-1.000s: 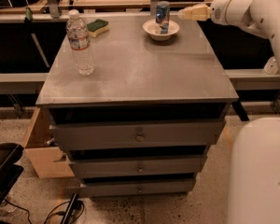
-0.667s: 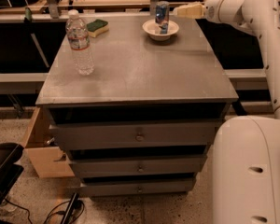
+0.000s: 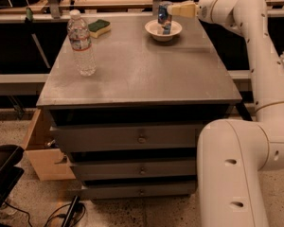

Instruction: Pick redbull can from paper bowl and place on counter

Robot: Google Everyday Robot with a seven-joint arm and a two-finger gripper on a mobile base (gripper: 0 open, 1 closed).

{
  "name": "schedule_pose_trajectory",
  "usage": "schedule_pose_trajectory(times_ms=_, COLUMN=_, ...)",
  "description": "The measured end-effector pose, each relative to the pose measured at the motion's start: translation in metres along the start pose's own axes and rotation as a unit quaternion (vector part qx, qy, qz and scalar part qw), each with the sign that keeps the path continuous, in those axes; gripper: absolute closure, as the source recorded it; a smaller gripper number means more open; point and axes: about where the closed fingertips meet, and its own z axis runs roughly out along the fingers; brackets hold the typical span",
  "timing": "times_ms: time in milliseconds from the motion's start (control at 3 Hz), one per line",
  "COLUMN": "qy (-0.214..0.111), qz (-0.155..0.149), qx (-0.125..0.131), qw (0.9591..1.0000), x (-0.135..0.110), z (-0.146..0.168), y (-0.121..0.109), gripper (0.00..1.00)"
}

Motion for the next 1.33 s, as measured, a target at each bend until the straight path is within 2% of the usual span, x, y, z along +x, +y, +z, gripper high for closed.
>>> schedule_pose_trajectory(times_ms=667, qy=-0.003, qz=0.018, qx=-0.024, qw=0.9995, x=0.001, z=0.025, y=0.024, gripper=0.0)
schedule_pose_trajectory(times_ms=1333, qy=0.004, qz=0.029, qx=-0.036, qw=0.9989, x=0.004, z=0.038, y=0.039, gripper=0.0)
